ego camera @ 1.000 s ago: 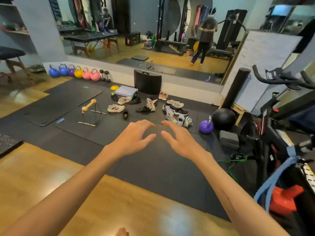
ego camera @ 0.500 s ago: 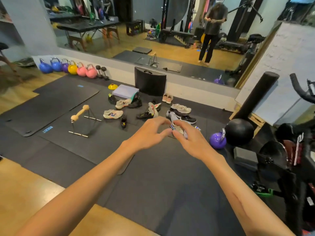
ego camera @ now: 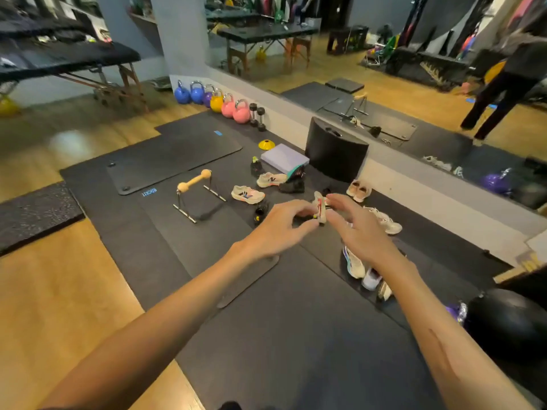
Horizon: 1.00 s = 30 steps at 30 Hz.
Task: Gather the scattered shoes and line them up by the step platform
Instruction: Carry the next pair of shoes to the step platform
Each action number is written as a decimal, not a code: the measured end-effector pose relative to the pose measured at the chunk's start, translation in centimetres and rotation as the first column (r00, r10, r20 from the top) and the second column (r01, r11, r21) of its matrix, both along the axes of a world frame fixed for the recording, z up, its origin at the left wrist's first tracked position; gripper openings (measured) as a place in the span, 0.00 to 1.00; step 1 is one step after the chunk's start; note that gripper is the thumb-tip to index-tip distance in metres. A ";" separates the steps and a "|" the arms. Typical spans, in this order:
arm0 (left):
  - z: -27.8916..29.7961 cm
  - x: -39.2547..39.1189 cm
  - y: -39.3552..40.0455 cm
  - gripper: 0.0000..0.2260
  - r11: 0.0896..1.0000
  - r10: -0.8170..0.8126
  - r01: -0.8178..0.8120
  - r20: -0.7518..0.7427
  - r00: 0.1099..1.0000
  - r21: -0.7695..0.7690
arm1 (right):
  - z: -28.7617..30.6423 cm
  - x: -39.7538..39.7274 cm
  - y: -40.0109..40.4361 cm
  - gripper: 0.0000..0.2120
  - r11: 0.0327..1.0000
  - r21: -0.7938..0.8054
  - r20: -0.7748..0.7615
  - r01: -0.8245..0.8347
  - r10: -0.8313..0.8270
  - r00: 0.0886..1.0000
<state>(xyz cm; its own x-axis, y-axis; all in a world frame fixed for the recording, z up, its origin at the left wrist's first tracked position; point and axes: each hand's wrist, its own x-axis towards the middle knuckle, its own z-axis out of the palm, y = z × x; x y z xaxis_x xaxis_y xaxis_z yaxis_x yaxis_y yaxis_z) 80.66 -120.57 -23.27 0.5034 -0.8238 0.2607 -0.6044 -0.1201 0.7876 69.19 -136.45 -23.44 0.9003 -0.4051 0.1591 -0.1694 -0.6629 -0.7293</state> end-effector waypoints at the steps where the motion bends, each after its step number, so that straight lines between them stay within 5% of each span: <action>1: -0.1 0.9 -0.9 0.08 1.000 0.023 -0.023 -0.013 1.000 0.003 | 0.0 1.0 -1.2 0.19 1.000 0.002 0.001 -0.013 0.013 1.000; 10: 1.9 15.9 -3.9 0.08 0.901 0.417 -0.431 -0.175 0.892 -0.050 | -0.3 11.4 -9.4 0.18 0.997 0.048 0.005 -0.068 0.067 0.998; 20: 4.8 31.3 -10.7 0.09 0.886 0.441 -0.457 -0.156 0.884 -0.083 | 1.9 27.4 -19.0 0.18 0.998 -0.005 0.018 -0.069 0.070 0.997; 30: 1.0 39.5 -20.5 0.08 0.872 0.484 -0.489 -0.170 0.858 0.017 | -1.5 36.5 -31.1 0.18 0.996 0.082 0.008 -0.034 0.033 0.999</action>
<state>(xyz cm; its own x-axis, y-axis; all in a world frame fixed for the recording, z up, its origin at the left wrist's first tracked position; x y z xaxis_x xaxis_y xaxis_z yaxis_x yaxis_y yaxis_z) 120.13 -141.06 -22.29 0.8755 -0.4569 0.1574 -0.3367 -0.3433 0.8768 105.72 -167.55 -24.92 0.9127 -0.3867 0.1323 -0.1431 -0.6056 -0.7828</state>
